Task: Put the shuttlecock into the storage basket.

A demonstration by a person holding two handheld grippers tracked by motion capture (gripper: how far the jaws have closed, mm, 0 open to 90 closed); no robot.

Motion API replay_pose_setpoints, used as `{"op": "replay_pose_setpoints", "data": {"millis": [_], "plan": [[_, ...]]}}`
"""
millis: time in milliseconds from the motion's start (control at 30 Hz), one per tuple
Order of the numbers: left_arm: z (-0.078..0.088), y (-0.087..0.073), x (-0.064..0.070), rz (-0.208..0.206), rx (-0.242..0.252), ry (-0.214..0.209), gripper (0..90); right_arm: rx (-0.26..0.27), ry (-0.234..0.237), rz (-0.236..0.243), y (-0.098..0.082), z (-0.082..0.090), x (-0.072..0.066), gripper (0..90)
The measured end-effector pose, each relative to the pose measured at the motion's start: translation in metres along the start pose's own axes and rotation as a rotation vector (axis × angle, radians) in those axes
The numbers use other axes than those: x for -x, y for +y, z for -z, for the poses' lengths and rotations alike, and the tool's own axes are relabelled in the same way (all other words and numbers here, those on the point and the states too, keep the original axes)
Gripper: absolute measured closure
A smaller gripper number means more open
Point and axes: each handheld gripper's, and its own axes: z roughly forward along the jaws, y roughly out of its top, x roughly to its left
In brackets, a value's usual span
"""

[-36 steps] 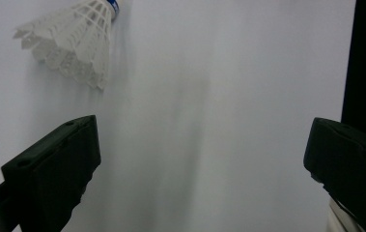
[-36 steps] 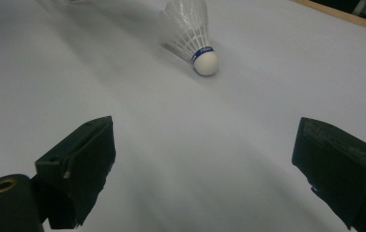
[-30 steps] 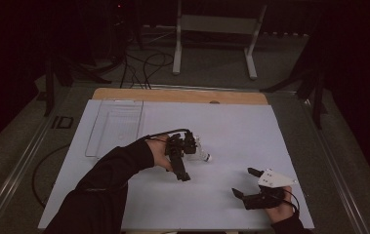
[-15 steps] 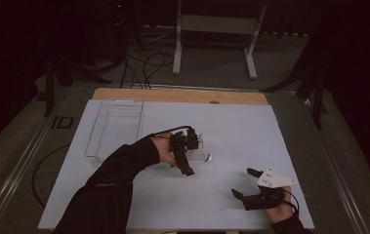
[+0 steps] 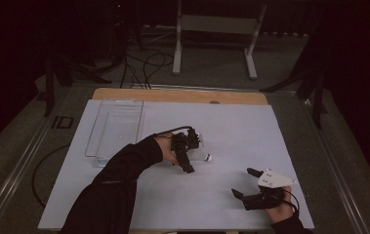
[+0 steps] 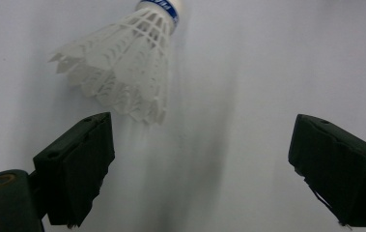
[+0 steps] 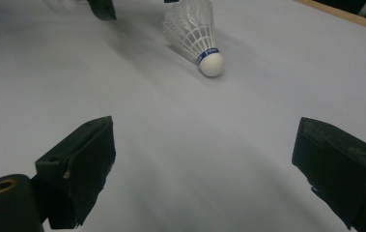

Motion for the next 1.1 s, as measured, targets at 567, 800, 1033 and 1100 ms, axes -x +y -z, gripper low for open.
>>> {"op": "replay_pose_setpoints", "data": {"millis": [567, 800, 1033, 1100], "plan": [[-0.018, 0.003, -0.01, -0.006, 0.006, 0.036, 38.5, 0.002, 0.006, -0.003, 0.0, 0.0, 0.001, 8.0], [-0.023, 0.006, -0.012, -0.01, 0.019, 0.057, 50.7, 0.001, 0.01, -0.005, -0.001, 0.0, 0.001, 8.0], [-0.03, 0.009, -0.011, -0.041, 0.009, 0.081, 60.5, 0.001, 0.011, -0.006, -0.001, 0.0, 0.001, 8.0], [-0.03, 0.01, -0.011, -0.039, 0.013, 0.081, 63.9, -0.002, 0.011, -0.009, -0.001, 0.0, 0.001, 8.0]]}}
